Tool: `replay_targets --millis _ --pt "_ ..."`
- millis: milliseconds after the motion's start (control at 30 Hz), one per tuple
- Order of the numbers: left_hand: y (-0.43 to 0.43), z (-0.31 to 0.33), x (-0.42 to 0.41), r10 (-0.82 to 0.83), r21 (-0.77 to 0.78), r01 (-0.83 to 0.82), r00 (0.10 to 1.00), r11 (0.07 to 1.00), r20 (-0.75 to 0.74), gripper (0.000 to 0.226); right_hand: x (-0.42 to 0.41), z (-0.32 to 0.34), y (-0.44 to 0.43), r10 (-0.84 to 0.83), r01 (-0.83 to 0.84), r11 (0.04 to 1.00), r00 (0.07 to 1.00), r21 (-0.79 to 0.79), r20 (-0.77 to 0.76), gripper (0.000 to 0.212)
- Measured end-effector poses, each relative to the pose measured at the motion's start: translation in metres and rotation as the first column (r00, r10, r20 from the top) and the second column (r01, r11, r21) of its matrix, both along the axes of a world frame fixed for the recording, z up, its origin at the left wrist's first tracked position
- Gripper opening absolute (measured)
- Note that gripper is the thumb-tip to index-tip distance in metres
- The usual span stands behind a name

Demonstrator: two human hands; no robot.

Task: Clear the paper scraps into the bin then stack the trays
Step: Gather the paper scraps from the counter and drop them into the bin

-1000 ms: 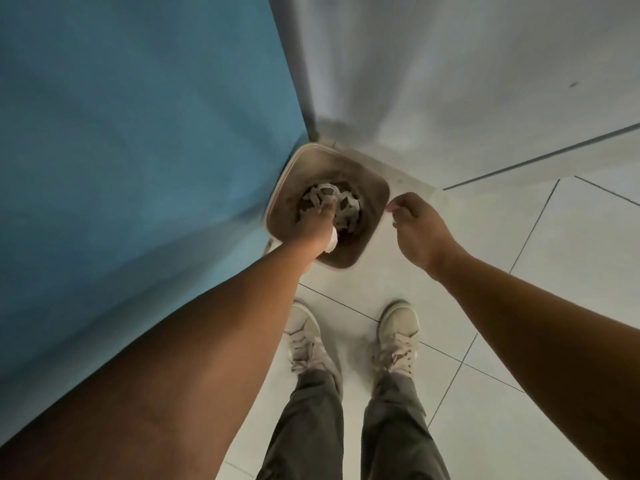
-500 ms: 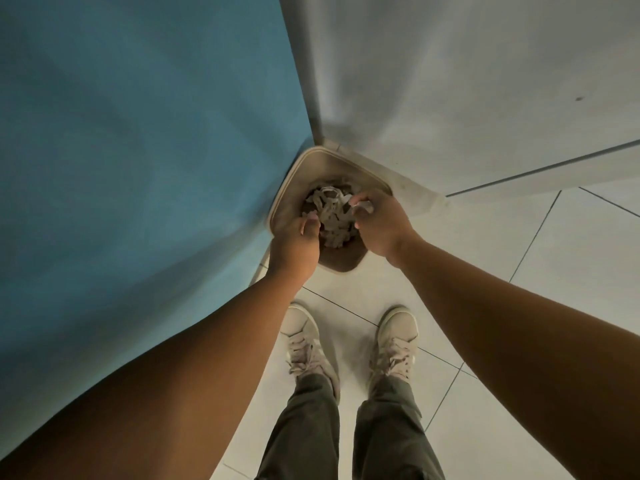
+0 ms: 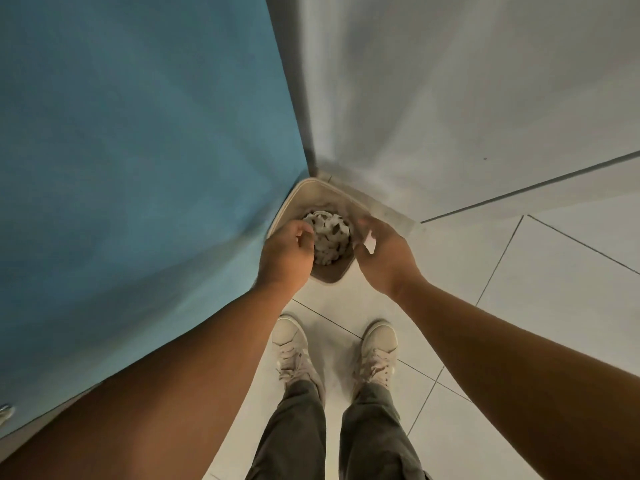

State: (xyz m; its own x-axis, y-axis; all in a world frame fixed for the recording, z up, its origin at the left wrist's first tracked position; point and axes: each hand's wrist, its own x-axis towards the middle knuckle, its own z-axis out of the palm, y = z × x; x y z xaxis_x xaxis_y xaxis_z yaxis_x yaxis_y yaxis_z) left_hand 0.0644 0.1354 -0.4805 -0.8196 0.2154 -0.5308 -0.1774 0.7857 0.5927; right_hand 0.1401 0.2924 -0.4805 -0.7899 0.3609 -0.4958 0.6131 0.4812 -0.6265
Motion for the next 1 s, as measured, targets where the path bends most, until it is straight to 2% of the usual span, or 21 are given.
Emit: replay_targets --millis 167,233,367,600,767,1000 --pt "0.018 0.09 0.003 -0.1 0.019 0.104 0.982 0.994 -0.158 0.025 0.001 0.098 0.015 0.061 -0.057 0.997 0.994 0.051 -0.086 0.045" --pt "0.024 0.127 0.004 -0.11 0.006 0.113 0.978 0.994 -0.175 0.026 0.0 0.135 0.018 0.086 -0.077 0.995 0.988 0.07 -0.13 0.044" --pt "0.031 0.222 0.013 -0.075 0.025 0.083 0.972 0.996 -0.224 0.029 0.0 0.234 0.026 0.109 -0.088 0.991 0.965 0.096 -0.24 0.04" --pt "0.033 0.382 0.02 -0.031 0.129 0.101 0.888 0.987 -0.459 0.041 -0.002 0.384 0.025 0.193 -0.146 0.979 0.877 0.139 -0.441 0.04" --pt "0.016 0.465 0.019 0.067 0.195 0.068 0.789 0.979 -0.611 0.039 -0.017 0.458 0.016 0.281 -0.212 0.959 0.764 0.186 -0.58 0.04" --pt "-0.039 0.521 0.027 0.195 0.226 -0.039 0.667 0.973 -0.72 0.036 -0.041 0.507 -0.032 0.403 -0.365 0.909 0.641 0.203 -0.653 0.038"
